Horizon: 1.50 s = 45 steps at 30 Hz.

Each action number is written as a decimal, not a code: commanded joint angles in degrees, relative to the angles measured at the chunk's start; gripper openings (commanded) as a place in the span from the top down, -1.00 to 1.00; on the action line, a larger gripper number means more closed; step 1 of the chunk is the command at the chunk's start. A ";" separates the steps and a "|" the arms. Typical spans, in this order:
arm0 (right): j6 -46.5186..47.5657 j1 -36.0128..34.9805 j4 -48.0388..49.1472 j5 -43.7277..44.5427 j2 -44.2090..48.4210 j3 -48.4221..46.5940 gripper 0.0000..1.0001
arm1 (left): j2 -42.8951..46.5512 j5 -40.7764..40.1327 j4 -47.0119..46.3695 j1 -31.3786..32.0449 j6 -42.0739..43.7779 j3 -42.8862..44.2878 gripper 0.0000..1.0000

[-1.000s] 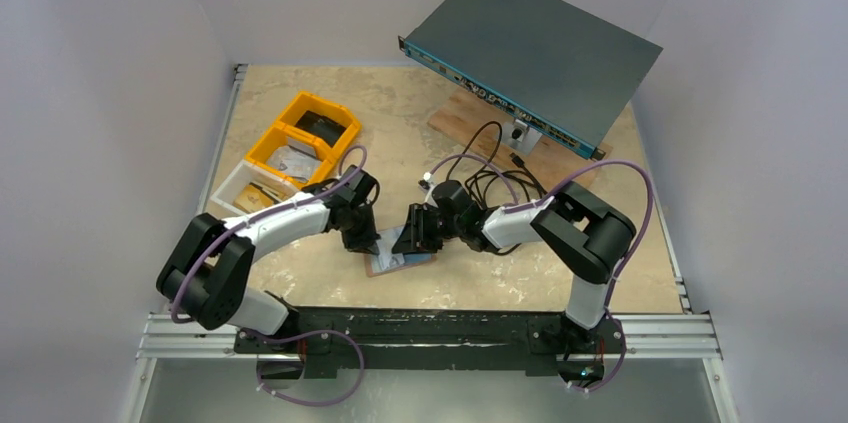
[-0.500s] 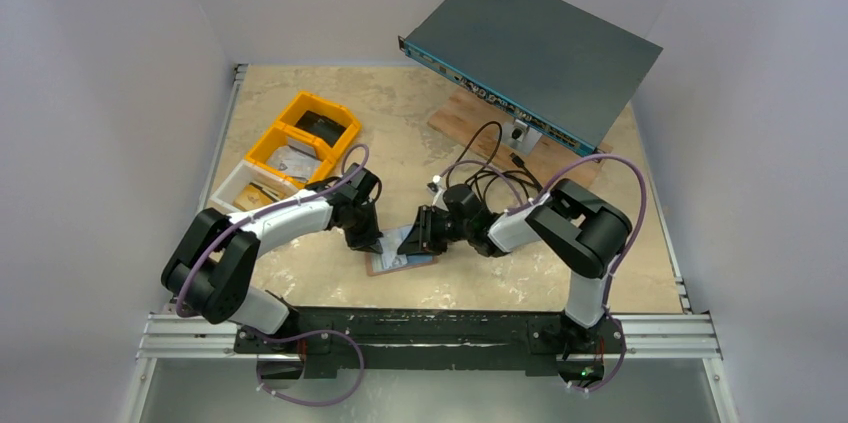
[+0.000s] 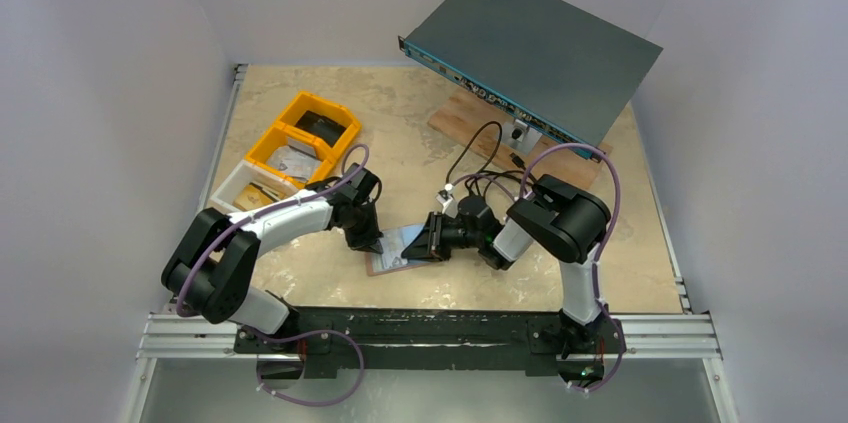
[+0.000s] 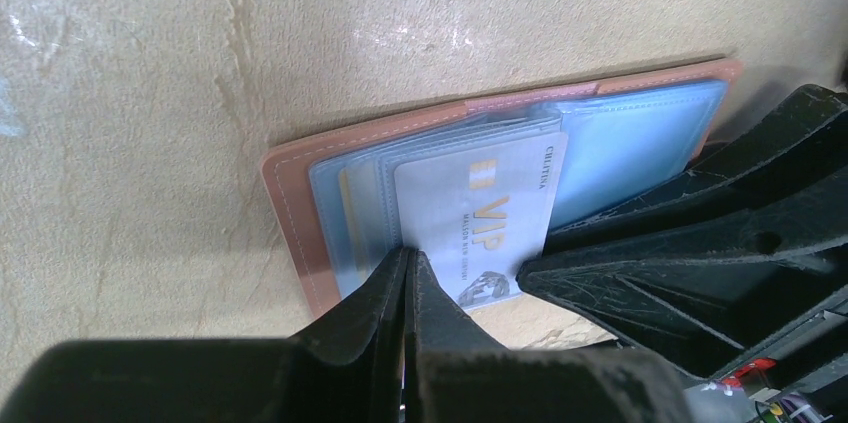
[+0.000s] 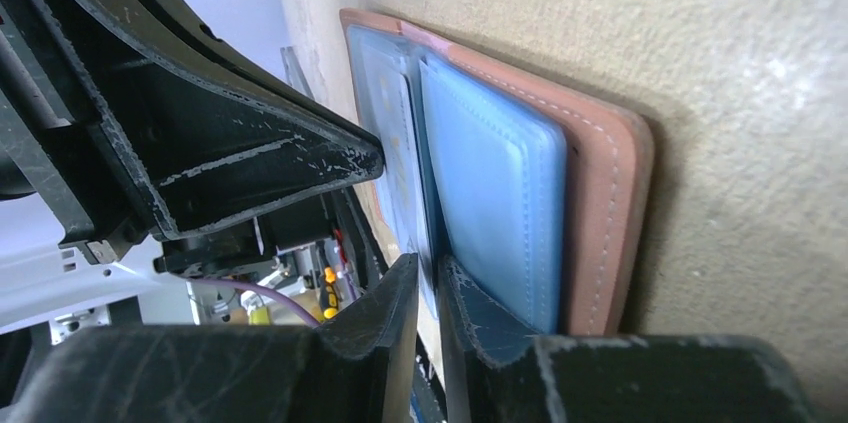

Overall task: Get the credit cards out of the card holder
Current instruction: Remove the credit card from the card holder.

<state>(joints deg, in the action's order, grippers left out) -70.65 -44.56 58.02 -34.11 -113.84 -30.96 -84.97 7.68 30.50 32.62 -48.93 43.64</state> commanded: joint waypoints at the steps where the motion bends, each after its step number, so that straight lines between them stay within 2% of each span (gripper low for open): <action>1: -1.94 0.16 3.89 -1.34 -0.65 1.41 0.76 | -2.74 -2.85 -0.60 -0.10 -0.23 -2.20 1.00; 5: -2.45 0.44 4.89 -0.77 -0.77 2.22 0.91 | -2.97 -2.98 -0.21 -0.09 -0.20 -2.24 1.00; 11: -2.82 0.99 5.17 0.20 -0.23 3.68 1.00 | -3.47 -3.85 0.98 -0.16 0.13 -1.91 1.00; 24: -1.52 2.42 1.96 2.94 2.63 6.07 1.00 | -3.98 -4.51 1.86 -1.36 1.26 -1.98 1.00; 28: -1.36 2.62 2.47 2.45 2.43 6.05 0.79 | -4.09 -4.27 1.67 -1.33 1.37 -1.98 1.00; 42: -1.43 2.62 2.79 1.50 0.20 3.57 0.79 | -4.60 -3.46 1.01 -1.34 1.47 -1.71 1.00; 45: -1.04 2.56 1.97 1.59 0.50 3.27 0.85 | -4.74 -3.46 1.09 -1.39 1.55 -1.71 1.00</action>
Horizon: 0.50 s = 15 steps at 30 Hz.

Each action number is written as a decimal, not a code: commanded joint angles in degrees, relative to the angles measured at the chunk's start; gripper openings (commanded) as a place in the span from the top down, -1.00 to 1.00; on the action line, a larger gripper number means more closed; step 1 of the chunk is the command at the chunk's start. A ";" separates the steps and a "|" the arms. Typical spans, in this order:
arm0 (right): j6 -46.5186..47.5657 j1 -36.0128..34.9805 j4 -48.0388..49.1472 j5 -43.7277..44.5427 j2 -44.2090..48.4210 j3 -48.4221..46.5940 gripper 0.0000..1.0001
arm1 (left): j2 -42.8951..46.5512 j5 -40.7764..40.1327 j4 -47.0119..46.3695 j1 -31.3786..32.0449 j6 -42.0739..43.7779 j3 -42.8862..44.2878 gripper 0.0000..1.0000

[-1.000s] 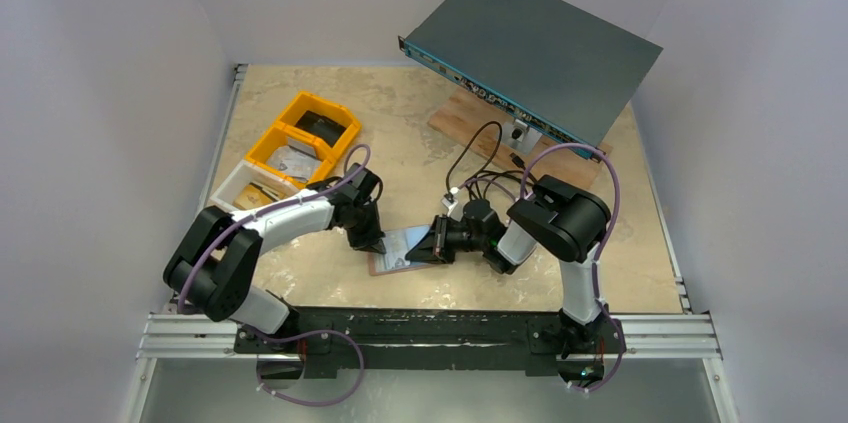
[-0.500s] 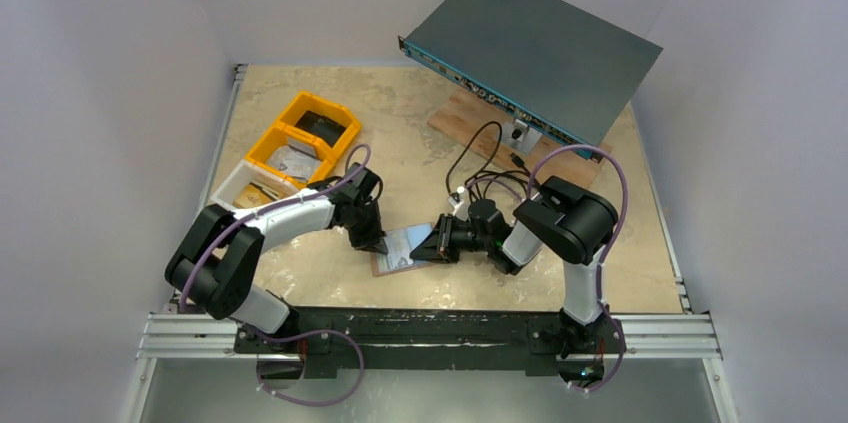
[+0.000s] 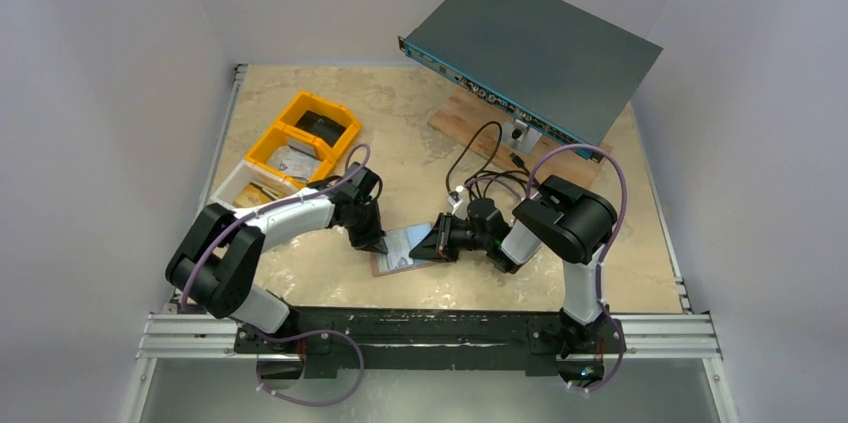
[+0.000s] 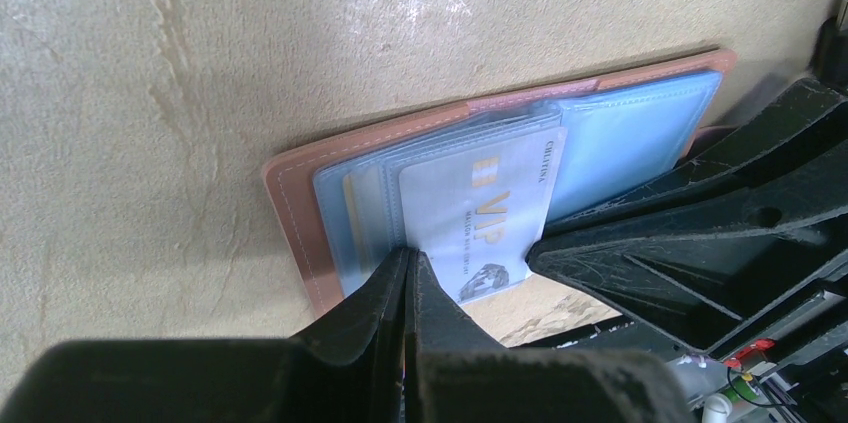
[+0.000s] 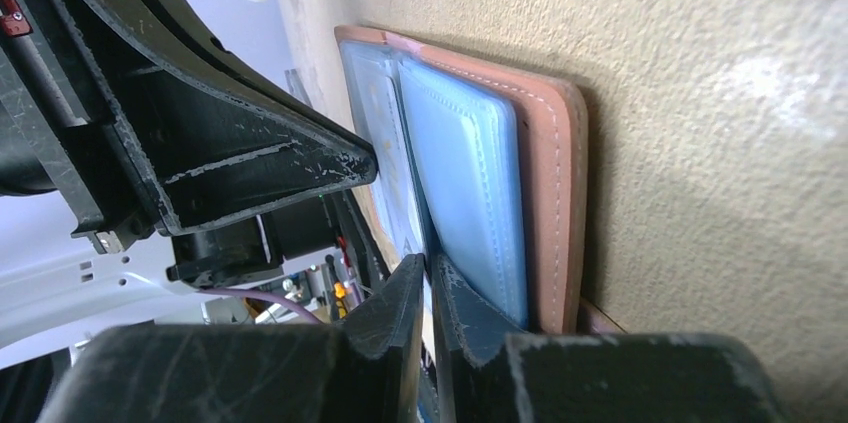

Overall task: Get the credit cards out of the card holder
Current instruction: Remove the credit card from the card holder.

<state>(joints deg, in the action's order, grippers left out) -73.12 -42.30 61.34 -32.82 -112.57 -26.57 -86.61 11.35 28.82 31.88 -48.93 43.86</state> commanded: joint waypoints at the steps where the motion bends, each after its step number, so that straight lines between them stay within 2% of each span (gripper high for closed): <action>1: 1.55 0.36 -1.83 0.51 -0.46 -1.12 0.89 | -3.18 -7.08 2.84 -0.60 1.55 -1.86 1.00; 4: 1.73 0.34 -2.32 0.77 0.65 -0.41 1.00 | -3.43 -7.13 2.95 -0.59 1.63 -1.71 1.00; 15: 6.88 0.99 -14.43 9.56 11.11 2.26 1.00 | -4.19 -7.31 3.35 -1.08 2.59 -1.49 1.00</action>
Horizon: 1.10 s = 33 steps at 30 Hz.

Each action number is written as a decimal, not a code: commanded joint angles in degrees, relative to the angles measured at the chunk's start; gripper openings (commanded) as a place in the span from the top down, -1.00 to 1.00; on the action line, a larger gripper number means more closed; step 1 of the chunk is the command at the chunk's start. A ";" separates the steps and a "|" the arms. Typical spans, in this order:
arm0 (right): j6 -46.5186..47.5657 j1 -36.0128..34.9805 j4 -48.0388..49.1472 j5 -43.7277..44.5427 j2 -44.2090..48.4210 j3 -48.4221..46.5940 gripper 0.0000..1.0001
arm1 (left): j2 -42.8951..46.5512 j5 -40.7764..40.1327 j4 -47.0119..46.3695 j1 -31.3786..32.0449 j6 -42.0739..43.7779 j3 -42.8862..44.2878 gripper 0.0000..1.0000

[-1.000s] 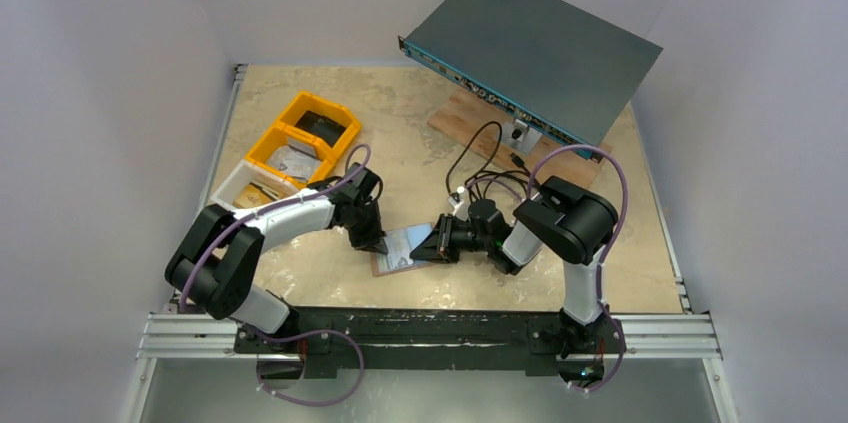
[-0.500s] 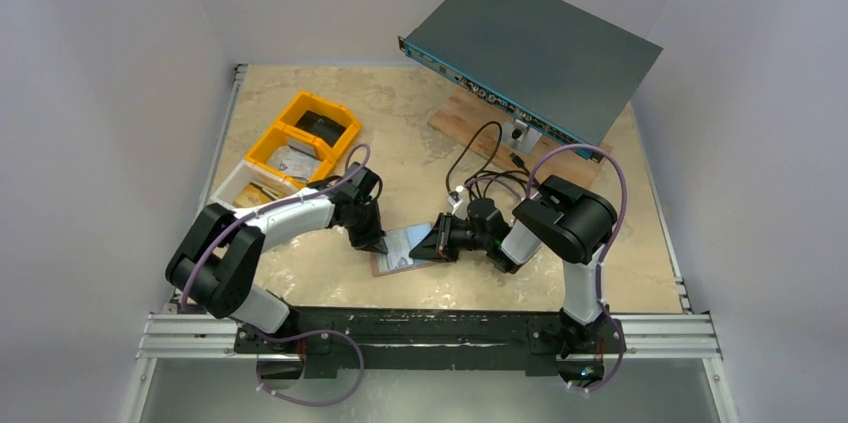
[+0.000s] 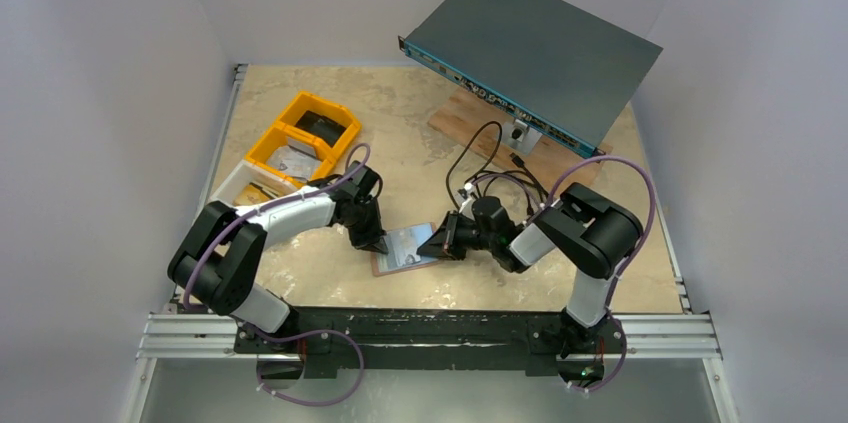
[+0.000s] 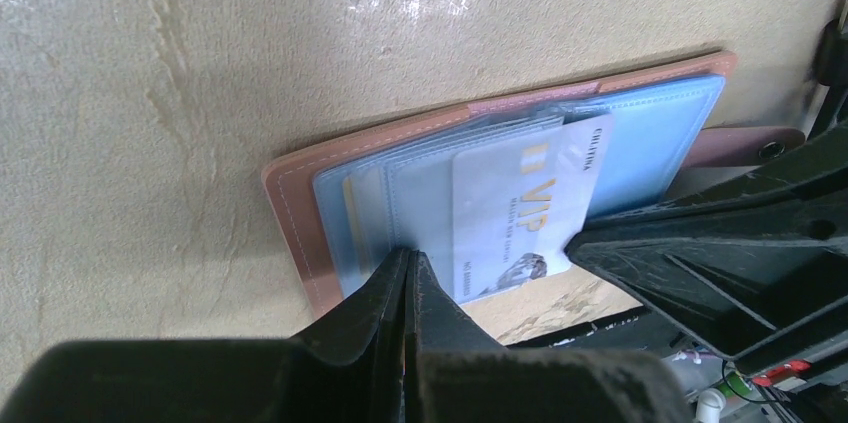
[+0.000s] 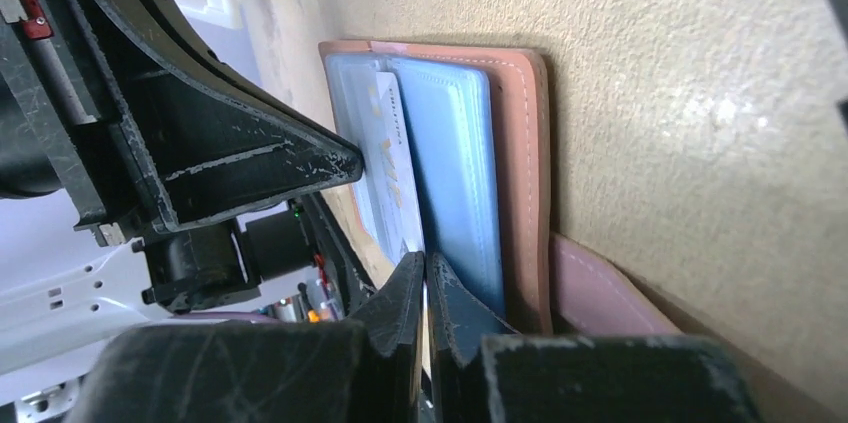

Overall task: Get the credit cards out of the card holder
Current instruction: Remove the credit card from the card holder.

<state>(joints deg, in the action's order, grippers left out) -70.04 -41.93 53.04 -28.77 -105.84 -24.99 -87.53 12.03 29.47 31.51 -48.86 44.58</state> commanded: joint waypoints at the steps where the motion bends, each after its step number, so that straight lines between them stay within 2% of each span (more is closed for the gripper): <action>1: 4.69 0.63 -7.63 5.82 5.04 0.36 1.00 | -3.33 -7.99 2.65 -0.86 2.62 -2.28 1.00; 4: 6.19 0.67 -9.30 4.80 4.60 -1.23 1.00 | -3.61 -7.73 2.46 -0.87 2.78 -2.22 1.00; 9: 5.47 0.66 -6.07 1.45 0.06 -3.11 0.61 | -3.94 -7.30 2.17 -0.92 2.79 -1.99 1.00; 15: 5.44 0.62 -5.77 0.01 -2.61 -4.97 0.48 | -4.38 -6.72 1.71 -0.92 3.09 -1.86 1.00; 20: 5.53 0.60 -6.23 -0.32 -3.87 -5.90 0.53 | -5.43 -5.60 0.95 -0.83 3.26 -1.49 1.00; 29: 5.47 0.67 -6.88 0.24 -2.77 -4.92 1.00 | -5.61 -6.26 1.82 -0.73 3.64 -0.81 1.00; 33: 7.26 0.74 -11.72 3.80 2.10 -3.91 1.00 | -5.31 -7.02 2.47 -0.73 3.73 -0.97 1.00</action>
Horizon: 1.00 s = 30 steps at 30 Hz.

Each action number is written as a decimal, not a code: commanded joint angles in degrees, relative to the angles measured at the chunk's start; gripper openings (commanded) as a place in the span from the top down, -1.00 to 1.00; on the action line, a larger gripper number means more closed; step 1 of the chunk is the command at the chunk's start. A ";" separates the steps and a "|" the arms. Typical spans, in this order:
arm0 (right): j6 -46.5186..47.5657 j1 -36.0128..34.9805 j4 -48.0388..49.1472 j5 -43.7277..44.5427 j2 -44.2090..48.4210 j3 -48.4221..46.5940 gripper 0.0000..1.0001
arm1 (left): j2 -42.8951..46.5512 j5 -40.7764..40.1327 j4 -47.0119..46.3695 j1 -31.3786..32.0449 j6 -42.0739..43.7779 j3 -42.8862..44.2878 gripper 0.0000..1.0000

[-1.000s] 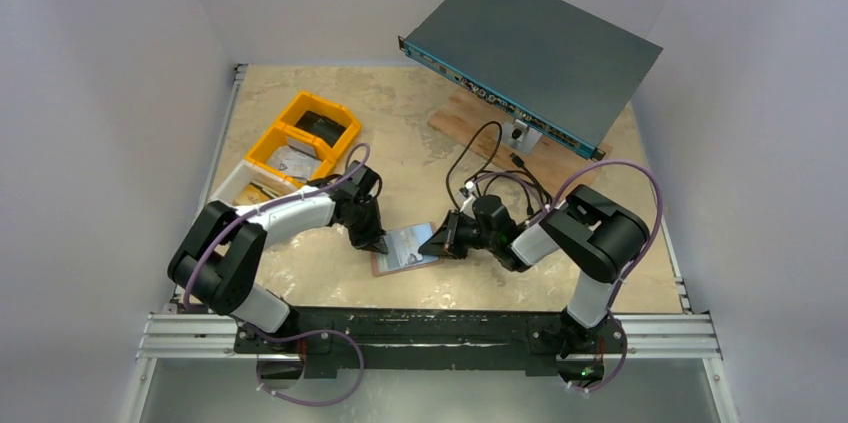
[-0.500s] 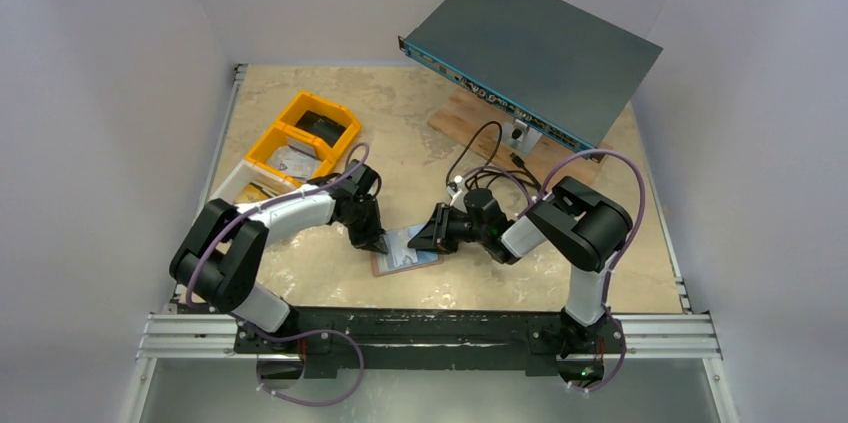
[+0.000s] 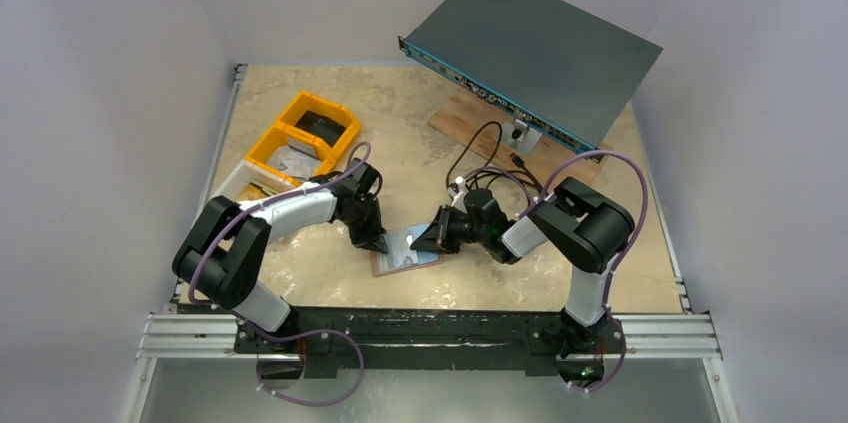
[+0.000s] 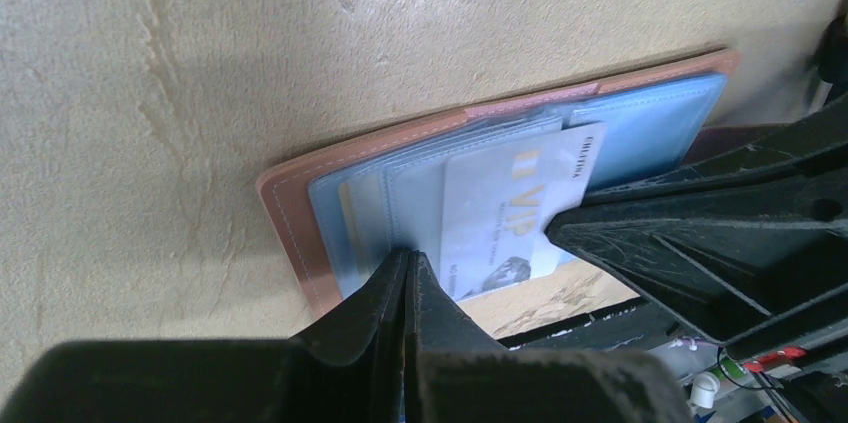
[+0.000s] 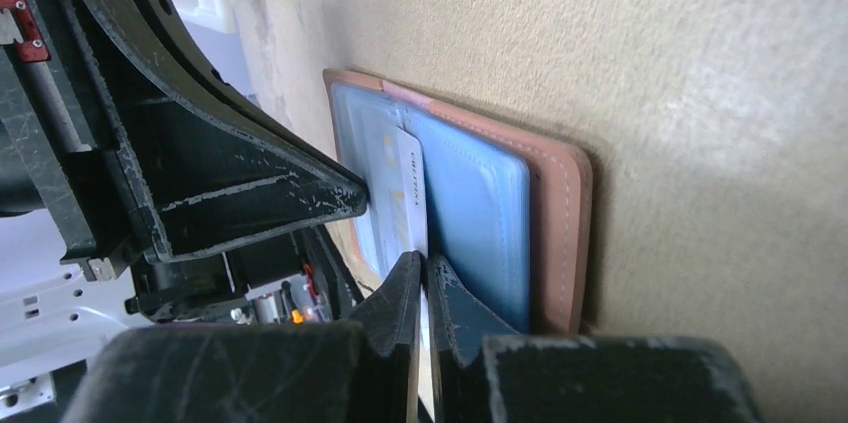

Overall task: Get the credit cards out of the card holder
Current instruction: Remove the credit card from the card holder.

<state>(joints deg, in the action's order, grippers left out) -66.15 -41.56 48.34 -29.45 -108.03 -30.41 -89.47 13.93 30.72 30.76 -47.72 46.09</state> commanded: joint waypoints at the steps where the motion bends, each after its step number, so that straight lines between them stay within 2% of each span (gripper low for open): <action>1: 3.84 0.36 -9.13 5.48 6.23 1.81 1.00 | -3.28 -8.95 1.27 0.08 2.63 -2.56 1.00; 9: 8.23 0.70 -20.97 12.26 17.09 2.20 1.00 | -1.43 -9.02 1.27 0.02 2.69 -2.90 1.00; 21: 11.21 0.82 -29.19 14.03 24.48 -0.96 1.00 | 4.62 -7.43 4.74 0.10 3.25 2.49 1.00; 23: 11.30 0.80 -29.51 13.67 25.27 -1.36 1.00 | 6.72 -7.64 6.55 0.05 3.74 4.45 0.82; 28: 11.68 0.94 -30.66 12.65 26.57 -3.14 1.00 | 11.05 -7.56 9.48 -0.15 4.54 6.69 0.10; 30: 11.57 1.04 -30.67 11.89 26.95 -3.91 1.00 | 12.76 -6.07 9.07 -0.69 4.65 6.71 -0.03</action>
<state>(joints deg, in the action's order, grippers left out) -55.81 -40.93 18.31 -17.04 -83.00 -31.16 -80.71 7.49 38.33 30.85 -44.49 50.39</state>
